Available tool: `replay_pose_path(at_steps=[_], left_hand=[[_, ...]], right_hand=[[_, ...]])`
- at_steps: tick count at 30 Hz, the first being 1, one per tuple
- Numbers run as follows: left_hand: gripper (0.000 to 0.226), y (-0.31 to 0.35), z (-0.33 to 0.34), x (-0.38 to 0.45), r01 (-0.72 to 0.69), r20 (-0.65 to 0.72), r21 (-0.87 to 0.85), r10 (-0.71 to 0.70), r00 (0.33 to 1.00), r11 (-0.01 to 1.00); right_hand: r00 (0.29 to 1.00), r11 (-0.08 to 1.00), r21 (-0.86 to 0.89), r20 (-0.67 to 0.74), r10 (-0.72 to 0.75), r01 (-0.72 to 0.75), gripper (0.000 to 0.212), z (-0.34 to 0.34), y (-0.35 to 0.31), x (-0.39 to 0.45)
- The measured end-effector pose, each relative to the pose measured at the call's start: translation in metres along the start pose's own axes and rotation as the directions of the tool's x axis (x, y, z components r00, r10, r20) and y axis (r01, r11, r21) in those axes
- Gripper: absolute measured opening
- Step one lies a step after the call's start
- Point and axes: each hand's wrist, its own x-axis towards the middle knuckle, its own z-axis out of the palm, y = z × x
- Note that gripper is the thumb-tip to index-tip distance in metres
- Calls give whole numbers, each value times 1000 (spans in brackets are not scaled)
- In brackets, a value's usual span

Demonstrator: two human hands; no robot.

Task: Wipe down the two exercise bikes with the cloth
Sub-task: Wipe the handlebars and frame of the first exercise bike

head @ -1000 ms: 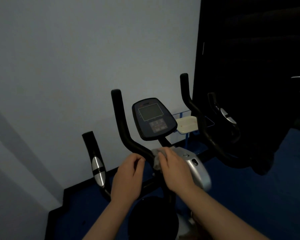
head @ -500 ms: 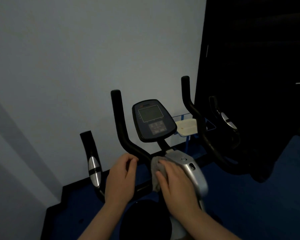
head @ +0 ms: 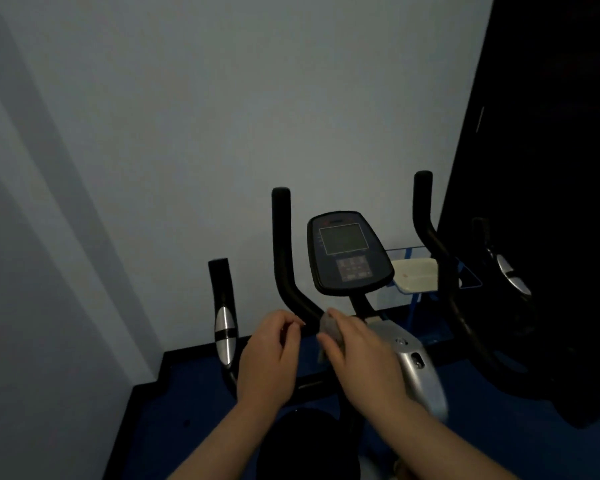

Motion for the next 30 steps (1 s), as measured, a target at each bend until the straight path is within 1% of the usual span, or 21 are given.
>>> replay_pose_path(at_steps=[2, 3, 5, 6, 7, 9, 11, 12, 14, 16, 17, 18, 20, 22, 24, 26, 27, 30], left_hand=[[23, -1, -1, 2, 6, -1, -60, -6, 1000, 998], [23, -1, -3, 4, 23, -12, -110, -25, 1000, 994], [23, 0, -9, 12, 56, -26, -181, -62, 998, 982], [23, 1, -14, 19, 44, -33, -175, -51, 998, 984], [24, 2, -20, 28, 6, -43, -143, -13, 999, 990], [25, 3, -37, 55, -102, -99, -47, 97, 990, 994], [19, -3, -56, 84, -214, -155, 90, 226, 962, 973], [15, -8, -62, 98, -249, -146, 178, 275, 950, 952], [15, -23, -67, 116, -270, -70, 356, 314, 947, 895], [18, -38, -62, 120, -298, -32, 438, 346, 938, 848], [20, -43, -58, 119, -303, -44, 418, 353, 935, 856], [22, -47, -56, 117, -279, -77, 361, 327, 942, 890], [23, -52, -55, 115, -173, -161, 186, 204, 966, 967], [22, -56, -54, 114, -71, -200, 10, 72, 977, 997], [20, -56, -53, 112, -33, -226, -100, 10, 974, 994], [17, -56, -53, 112, -26, -228, -120, -2, 974, 992], [17, -56, -53, 113, -24, -214, -112, -1, 977, 993], [17, -57, -53, 113, -20, -189, -126, -5, 982, 992]], right_hand=[[999, 994, 100, -13, 39, -38, 27, -6, -7, 24], [998, 989, 139, -50, 48, -41, 24, -8, -13, 37], [992, 965, 259, -103, 71, -42, 27, -8, -32, 58], [994, 946, 322, -87, 61, -30, 28, -5, -41, 66], [998, 939, 344, -59, 28, -6, 26, 1, -50, 71], [998, 959, 277, -33, -50, 57, 20, 13, -57, 70], [991, 970, 205, -50, -122, 130, 21, 19, -47, 59], [987, 972, 173, -40, -153, 158, 27, 18, -40, 55], [982, 973, 136, -15, -189, 189, 36, 14, -28, 55], [981, 970, 146, -45, -188, 192, 33, 8, -30, 72], [978, 968, 151, -89, -186, 198, 31, 8, -35, 85], [973, 965, 160, -134, -186, 206, 30, 9, -42, 97], [971, 966, 171, -173, -166, 195, 31, 17, -55, 112], [968, 973, 130, -187, -165, 191, 30, 26, -56, 111], [972, 972, 107, -130, -195, 209, 29, 25, -52, 104], [973, 968, 94, -40, -228, 231, 28, 14, -53, 114], [972, 969, 76, -34, -234, 236, 28, 9, -56, 125], [966, 978, 28, -165, -201, 208, 28, 5, -70, 148]])
